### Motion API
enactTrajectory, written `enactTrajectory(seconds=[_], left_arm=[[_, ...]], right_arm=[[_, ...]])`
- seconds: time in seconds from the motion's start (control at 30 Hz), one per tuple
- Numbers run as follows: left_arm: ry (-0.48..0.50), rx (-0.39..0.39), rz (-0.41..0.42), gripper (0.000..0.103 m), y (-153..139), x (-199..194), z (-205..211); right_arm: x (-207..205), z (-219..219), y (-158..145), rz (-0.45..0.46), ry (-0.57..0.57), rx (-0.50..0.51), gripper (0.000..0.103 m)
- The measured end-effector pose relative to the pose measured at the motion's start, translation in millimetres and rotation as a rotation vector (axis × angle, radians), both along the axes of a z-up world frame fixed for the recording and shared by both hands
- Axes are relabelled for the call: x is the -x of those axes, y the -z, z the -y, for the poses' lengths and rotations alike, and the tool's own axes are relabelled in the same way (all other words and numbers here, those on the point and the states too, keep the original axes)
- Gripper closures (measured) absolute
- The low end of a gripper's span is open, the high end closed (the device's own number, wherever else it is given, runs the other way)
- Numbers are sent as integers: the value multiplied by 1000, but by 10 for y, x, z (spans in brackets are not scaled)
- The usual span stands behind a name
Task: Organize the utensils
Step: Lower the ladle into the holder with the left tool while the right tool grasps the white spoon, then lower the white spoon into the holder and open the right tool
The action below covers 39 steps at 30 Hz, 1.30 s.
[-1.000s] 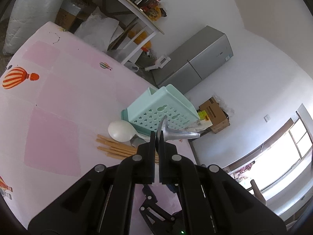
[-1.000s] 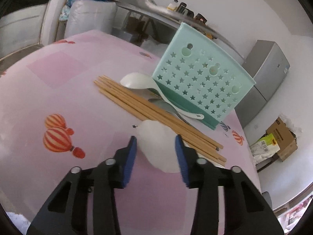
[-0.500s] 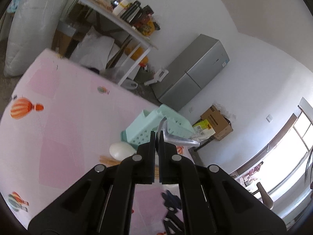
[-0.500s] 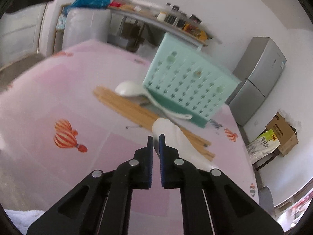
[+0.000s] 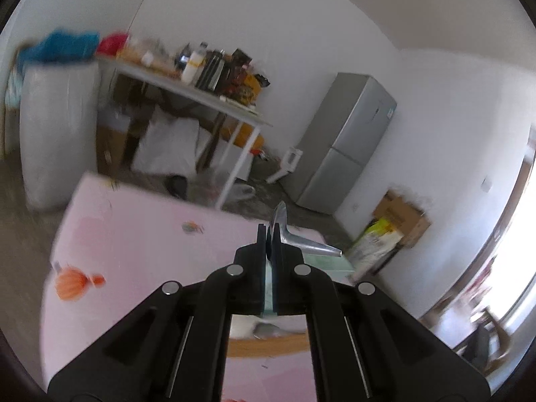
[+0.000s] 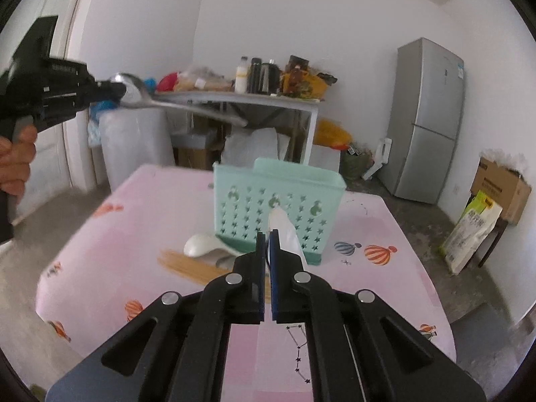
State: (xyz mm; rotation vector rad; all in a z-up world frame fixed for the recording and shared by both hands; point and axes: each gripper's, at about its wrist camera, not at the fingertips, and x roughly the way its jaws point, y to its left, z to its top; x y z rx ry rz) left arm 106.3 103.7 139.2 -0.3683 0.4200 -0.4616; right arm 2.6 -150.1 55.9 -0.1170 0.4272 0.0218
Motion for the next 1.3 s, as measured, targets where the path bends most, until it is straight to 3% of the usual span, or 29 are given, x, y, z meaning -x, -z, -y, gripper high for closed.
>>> enactTrajectory(seconds=[0.13, 0.3, 0.4, 0.5, 0.6, 0.77, 0.83, 1.13, 1.3], left_arm=[[-37, -210, 68, 102, -152, -85, 266], [-33, -416, 93, 102, -112, -211, 664], [-20, -521, 86, 102, -51, -323, 890], [-5, -573, 62, 102, 9, -426, 1040], [28, -556, 19, 101, 108, -544, 1118], [78, -447, -55, 97, 236, -688, 1128], [100, -392, -85, 90, 282, -750, 1116], [75, -230, -126, 83, 340, -776, 880], [28, -220, -115, 74, 376, -554, 751]], right_arm=[[-9, 99, -37, 12, 13, -26, 101], [-49, 152, -5, 5, 11, -52, 101], [-55, 177, -8, 6, 6, -58, 101], [-63, 235, -41, 12, 2, -81, 101], [-78, 328, -86, 21, 7, -111, 101], [-94, 556, -180, 33, 25, -180, 101], [-94, 653, -212, 38, 32, -205, 101], [-101, 962, -379, 63, 25, -308, 101], [-85, 1119, -682, 131, -29, -373, 101]])
